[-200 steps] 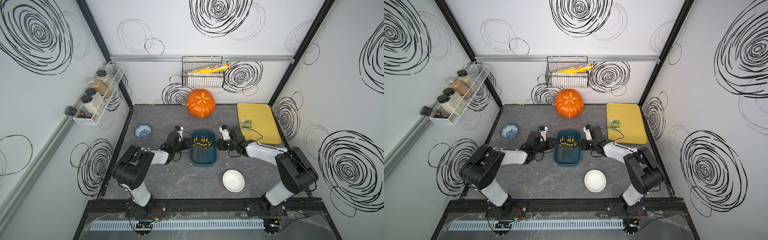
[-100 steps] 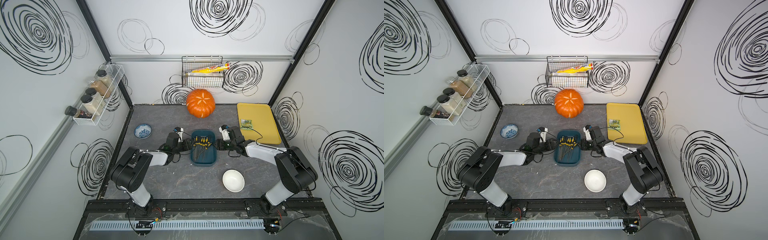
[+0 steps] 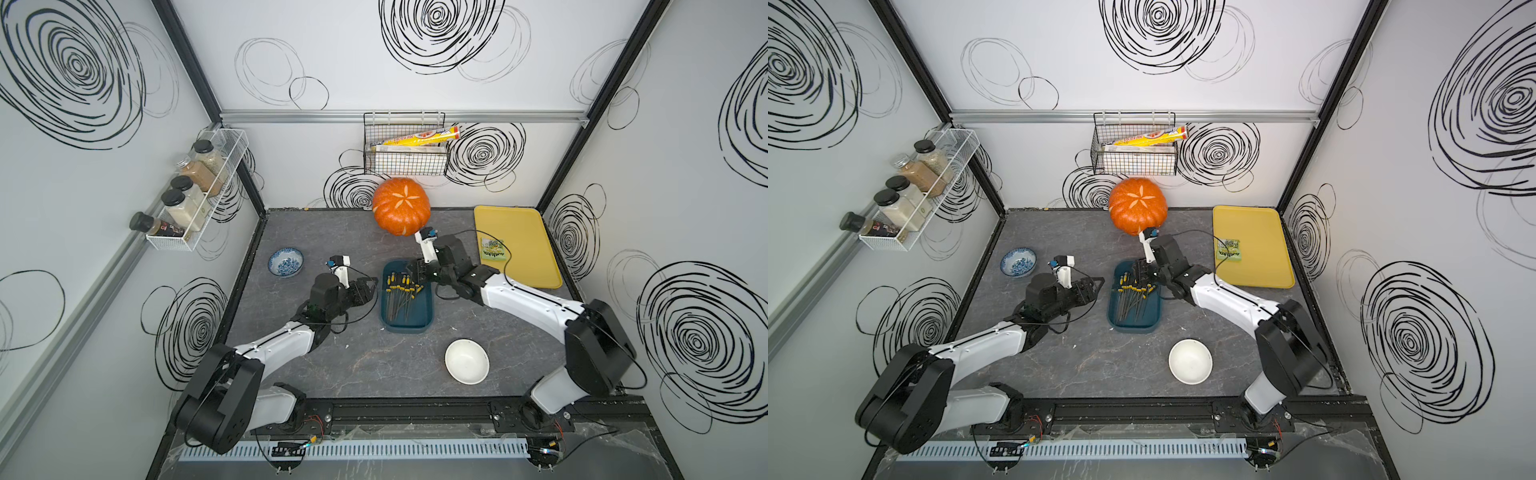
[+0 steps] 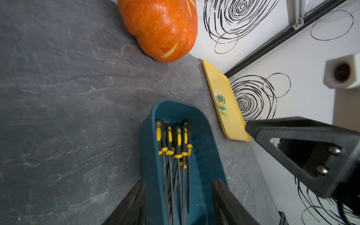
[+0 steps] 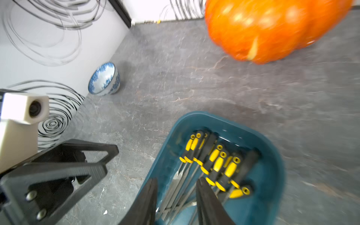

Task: Take the file tool out of the storage box
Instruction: Move the storage box to the center of the board, then pick up the file tool from the storage box.

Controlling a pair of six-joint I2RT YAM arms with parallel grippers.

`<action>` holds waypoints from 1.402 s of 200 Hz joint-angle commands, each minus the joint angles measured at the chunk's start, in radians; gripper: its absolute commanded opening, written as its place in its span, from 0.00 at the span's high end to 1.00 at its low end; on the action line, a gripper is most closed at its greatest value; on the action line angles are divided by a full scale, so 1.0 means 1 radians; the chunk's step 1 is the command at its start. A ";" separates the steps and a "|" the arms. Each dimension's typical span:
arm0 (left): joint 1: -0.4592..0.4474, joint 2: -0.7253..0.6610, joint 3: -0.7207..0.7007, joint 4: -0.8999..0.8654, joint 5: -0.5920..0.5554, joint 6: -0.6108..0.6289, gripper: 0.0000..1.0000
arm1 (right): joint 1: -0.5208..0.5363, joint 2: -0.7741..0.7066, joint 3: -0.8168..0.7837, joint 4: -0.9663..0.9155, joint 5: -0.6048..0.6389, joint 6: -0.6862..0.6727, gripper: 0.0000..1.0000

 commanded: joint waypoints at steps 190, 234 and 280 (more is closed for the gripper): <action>0.001 0.139 -0.030 0.199 0.101 0.002 0.56 | 0.064 0.402 0.301 -0.207 0.127 -0.006 0.58; -0.001 0.136 -0.032 0.190 0.097 0.005 0.56 | 0.073 0.454 0.361 -0.266 0.200 0.003 0.58; -0.002 0.126 -0.035 0.183 0.094 0.007 0.56 | 0.075 0.509 0.401 -0.299 0.220 0.005 0.60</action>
